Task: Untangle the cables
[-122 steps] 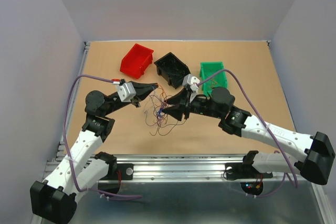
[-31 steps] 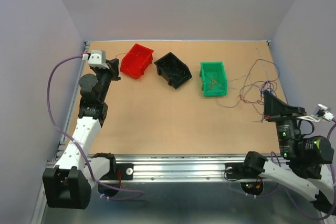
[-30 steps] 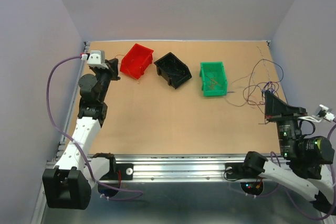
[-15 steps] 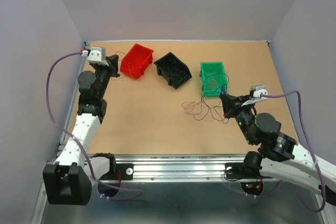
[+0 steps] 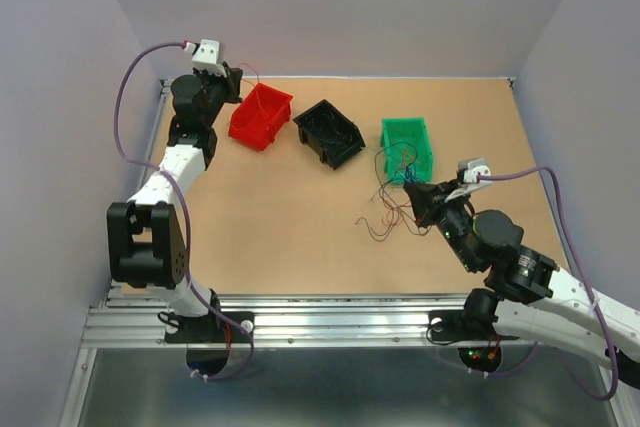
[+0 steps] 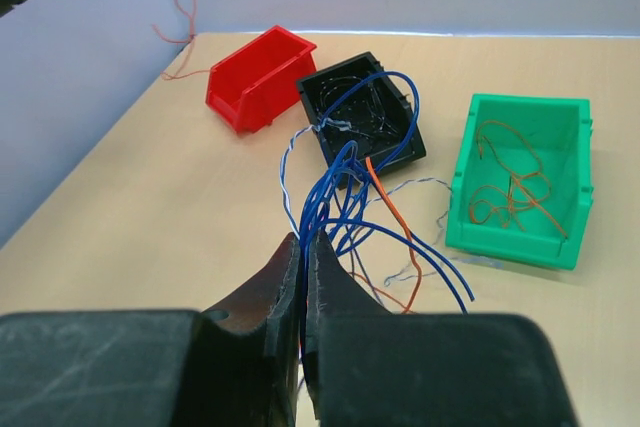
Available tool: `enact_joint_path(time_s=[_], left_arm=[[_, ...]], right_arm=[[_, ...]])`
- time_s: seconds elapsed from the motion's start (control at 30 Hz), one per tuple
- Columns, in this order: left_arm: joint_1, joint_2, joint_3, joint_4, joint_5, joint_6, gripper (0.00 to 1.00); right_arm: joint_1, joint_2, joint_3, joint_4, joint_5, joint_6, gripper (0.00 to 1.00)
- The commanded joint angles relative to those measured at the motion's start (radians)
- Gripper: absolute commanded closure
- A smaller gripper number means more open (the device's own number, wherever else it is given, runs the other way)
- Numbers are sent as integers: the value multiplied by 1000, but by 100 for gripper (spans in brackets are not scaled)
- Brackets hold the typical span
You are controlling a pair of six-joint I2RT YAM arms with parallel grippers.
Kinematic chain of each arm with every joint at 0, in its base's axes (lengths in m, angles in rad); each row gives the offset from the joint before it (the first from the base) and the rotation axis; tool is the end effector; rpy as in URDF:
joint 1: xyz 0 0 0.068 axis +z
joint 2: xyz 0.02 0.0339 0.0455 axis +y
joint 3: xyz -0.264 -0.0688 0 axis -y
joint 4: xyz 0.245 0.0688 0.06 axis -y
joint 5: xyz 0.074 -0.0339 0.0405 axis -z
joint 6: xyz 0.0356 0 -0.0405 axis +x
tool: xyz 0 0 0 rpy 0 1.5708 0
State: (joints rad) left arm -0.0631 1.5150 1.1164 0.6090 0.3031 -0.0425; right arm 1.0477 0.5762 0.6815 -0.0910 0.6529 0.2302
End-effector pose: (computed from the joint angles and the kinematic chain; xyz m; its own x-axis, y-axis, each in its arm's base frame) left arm 0.3586 -0.0333 0.3598 0.1933 -0.0528 -0.9797 0.3600 0.9327 0.0207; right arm 0.0878 0.1089 0.3442 -0.0808 0.2227 -0.9715 -0.3761 0.8958 0.2366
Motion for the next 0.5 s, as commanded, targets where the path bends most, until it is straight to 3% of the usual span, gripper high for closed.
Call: enact_joint_path(time_s=[0.0,0.3,0.47], left_arm=[[6,78,100,60,-45,30,100],[14,272,201,66,-38,61,100],[37,298,200,66,-21,47,100]], right_arm=[[2,-12,66,31,-16,-17,100],[2,5,70,36,-25,-19,99],[2,7,69,37,-22,-20,99]])
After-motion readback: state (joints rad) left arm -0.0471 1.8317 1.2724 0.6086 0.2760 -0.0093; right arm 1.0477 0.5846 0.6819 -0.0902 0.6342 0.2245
